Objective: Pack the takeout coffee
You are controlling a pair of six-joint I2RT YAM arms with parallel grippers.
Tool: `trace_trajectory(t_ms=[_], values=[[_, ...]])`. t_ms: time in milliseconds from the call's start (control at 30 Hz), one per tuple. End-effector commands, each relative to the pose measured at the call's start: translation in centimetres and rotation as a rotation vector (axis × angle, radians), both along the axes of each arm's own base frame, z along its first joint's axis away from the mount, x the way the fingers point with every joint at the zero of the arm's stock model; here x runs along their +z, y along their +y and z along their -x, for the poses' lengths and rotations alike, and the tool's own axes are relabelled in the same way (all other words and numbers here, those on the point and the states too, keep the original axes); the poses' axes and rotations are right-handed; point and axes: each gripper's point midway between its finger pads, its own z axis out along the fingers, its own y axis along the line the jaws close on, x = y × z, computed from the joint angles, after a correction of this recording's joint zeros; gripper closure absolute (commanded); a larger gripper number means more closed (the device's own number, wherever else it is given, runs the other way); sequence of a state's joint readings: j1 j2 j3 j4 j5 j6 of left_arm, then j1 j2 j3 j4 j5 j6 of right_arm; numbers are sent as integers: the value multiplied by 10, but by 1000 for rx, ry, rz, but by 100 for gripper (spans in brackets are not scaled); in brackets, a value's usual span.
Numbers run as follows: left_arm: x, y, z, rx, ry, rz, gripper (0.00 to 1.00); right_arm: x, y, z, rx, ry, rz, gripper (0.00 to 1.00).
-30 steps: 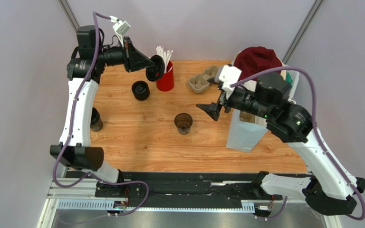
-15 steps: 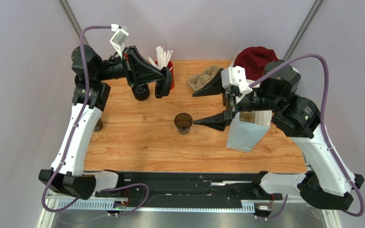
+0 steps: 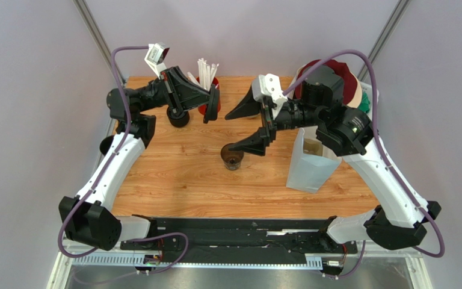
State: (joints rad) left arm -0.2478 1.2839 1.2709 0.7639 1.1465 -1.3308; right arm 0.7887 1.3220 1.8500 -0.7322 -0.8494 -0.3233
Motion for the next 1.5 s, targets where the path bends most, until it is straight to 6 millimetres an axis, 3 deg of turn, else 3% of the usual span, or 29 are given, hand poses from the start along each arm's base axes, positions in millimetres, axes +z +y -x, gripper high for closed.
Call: trace_trajectory(t_ms=[0, 600, 900, 1300, 1467], values=[[24, 8, 17, -13, -99, 183, 100, 43, 9, -10, -32, -33, -107, 24], [21, 2, -1, -7, -62, 281, 100, 67, 30, -28, -30, 1, -130, 31], [25, 3, 1, -10, -69, 299, 100, 59, 45, -31, -15, 33, -112, 44], [28, 4, 2, 3, -97, 311, 100, 47, 55, -43, -131, 91, -91, 46], [29, 6, 3, 11, -110, 313, 100, 54, 53, -37, -159, 83, -110, 50]])
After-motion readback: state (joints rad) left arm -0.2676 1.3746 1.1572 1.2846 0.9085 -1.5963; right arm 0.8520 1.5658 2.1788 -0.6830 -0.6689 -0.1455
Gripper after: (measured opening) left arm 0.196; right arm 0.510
